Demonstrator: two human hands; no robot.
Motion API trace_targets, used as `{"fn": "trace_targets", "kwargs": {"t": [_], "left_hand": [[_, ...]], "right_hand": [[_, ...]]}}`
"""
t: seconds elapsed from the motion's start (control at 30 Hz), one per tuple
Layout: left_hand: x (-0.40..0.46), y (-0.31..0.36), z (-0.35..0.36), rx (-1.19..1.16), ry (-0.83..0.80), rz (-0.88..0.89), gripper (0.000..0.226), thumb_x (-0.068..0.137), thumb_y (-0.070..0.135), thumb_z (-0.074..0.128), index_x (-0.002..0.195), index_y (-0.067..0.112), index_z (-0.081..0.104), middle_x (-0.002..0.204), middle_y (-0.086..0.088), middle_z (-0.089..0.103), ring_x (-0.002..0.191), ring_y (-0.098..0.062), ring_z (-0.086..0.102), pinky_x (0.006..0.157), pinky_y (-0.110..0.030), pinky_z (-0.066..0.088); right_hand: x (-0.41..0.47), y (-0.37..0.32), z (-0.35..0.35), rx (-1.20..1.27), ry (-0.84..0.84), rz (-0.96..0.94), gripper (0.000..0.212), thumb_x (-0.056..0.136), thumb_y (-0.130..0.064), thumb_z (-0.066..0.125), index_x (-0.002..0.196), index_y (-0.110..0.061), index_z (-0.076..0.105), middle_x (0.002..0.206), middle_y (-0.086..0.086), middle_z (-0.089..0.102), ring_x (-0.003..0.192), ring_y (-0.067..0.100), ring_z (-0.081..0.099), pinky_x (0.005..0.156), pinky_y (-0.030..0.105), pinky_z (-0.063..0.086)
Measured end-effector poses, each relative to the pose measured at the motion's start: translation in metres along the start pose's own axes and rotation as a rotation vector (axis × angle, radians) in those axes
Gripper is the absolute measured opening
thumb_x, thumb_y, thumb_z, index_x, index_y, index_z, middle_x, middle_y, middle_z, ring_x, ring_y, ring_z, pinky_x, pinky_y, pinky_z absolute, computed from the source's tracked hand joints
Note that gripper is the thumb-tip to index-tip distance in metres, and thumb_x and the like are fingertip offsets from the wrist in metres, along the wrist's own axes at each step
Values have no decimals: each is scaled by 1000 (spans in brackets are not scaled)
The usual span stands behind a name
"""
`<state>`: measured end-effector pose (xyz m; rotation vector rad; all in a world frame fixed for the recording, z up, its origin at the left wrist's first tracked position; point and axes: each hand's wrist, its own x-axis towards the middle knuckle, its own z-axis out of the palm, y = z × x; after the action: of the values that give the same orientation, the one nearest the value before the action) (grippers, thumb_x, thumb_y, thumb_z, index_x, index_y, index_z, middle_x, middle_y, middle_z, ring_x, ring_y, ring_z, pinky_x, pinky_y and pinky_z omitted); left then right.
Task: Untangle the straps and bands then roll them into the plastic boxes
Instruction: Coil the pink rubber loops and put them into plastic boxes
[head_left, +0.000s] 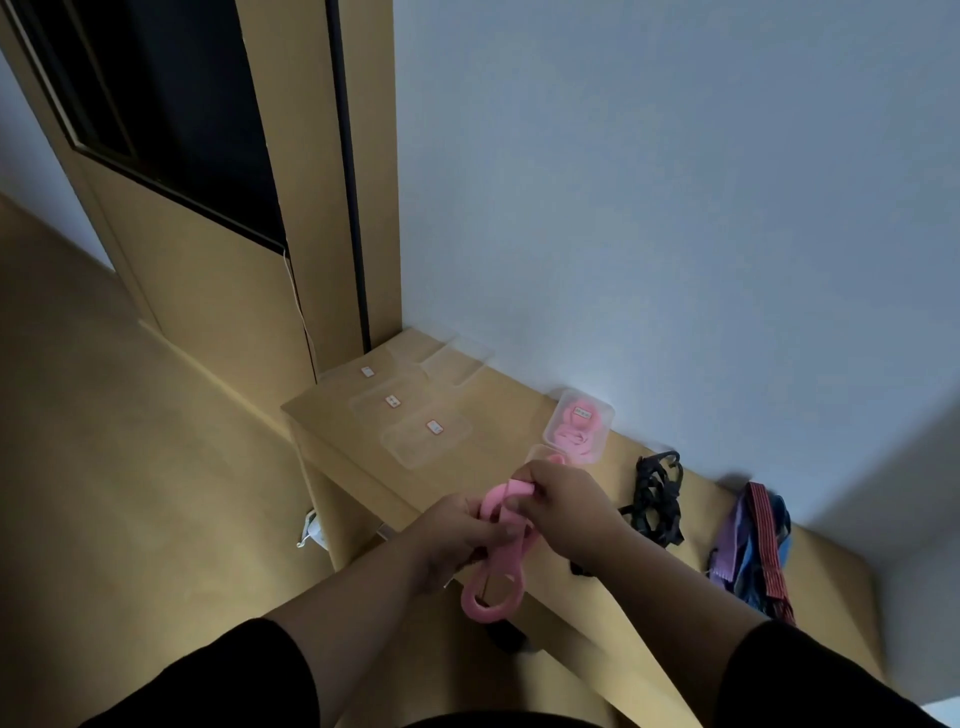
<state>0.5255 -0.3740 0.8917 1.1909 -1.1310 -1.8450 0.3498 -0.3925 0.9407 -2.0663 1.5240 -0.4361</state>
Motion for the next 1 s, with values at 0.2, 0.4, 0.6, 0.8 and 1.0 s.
{"fn": "trace_targets", "kwargs": {"t": [0.2,0.4,0.6,0.8,1.0], "left_hand": [[1,-10,-3,38,2,-27,30,85,15,74,114,8,70,108,-17,73,103,-32,68,93,-45,56],[-7,-10,10,-85,-23,-115,33,95,21,64,115,-5,64,109,-26,71,90,-36,69,80,-42,60],[-3,-14,7,-358,-110,-240,42,80,18,68,114,-7,67,107,-25,68,90,-30,70,88,-40,57],[-1,-21,-7,-561,-160,-310,47,89,24,46,116,-9,68,116,-28,64,100,-37,67,90,-43,55],[1,-23,-8,-551,-136,-293,48,87,28,62,120,-6,67,122,-24,63,102,-32,66,93,-40,52]], "right_hand": [[2,-1,-7,33,97,-36,4,91,-23,66,95,-25,65,93,-7,64,86,10,59,76,28,52],[-1,3,-6,-8,177,-136,5,90,-22,67,94,-25,64,93,-13,62,86,2,55,72,18,45],[-15,18,11,-163,135,-441,4,89,-18,71,92,-21,70,98,-11,62,91,-2,51,82,17,45],[-29,29,18,-177,50,-417,31,76,-4,72,97,-27,68,115,-7,61,110,23,55,91,41,51],[-40,31,18,-169,-107,-311,34,84,-28,51,108,-30,74,137,-9,51,133,16,43,107,36,42]]}}
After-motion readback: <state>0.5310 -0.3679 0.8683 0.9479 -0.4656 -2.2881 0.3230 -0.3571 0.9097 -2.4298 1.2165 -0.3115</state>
